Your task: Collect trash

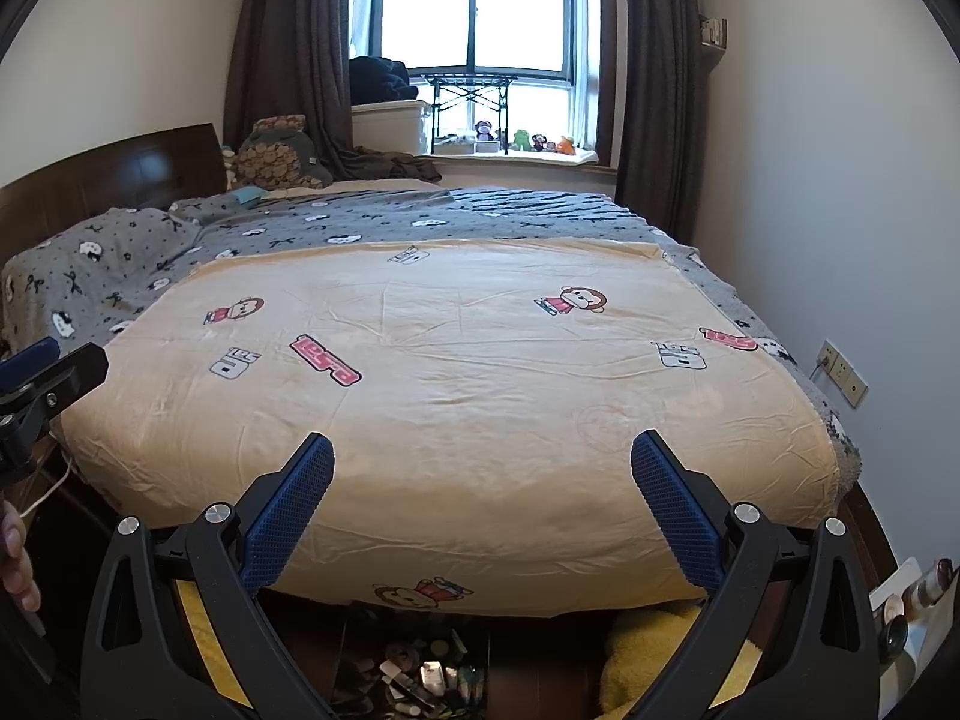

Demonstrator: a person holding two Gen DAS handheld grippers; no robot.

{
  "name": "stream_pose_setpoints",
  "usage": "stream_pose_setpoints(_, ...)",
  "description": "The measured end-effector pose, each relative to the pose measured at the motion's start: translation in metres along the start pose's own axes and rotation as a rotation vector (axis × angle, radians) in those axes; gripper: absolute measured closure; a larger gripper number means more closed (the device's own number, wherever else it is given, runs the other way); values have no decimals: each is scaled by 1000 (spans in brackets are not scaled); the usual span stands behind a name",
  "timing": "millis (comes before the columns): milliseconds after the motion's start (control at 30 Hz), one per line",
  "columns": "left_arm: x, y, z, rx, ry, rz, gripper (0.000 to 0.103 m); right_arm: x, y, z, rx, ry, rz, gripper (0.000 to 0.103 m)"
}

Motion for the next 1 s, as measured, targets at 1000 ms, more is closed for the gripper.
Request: stream_pose_setpoints(1000, -4, 13, -2, -57, -15, -17, 8, 0, -1, 0, -6, 4, 5, 4)
Point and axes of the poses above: each gripper's, at about its wrist camera, not at the fingertips, and z roughly the way its jaws point, y to its left, x to its underside, the point moved 10 cm from there along z, roughly the way its jaws point, and after that the axes turned 12 degrees about -y, right-handed, at the moved point
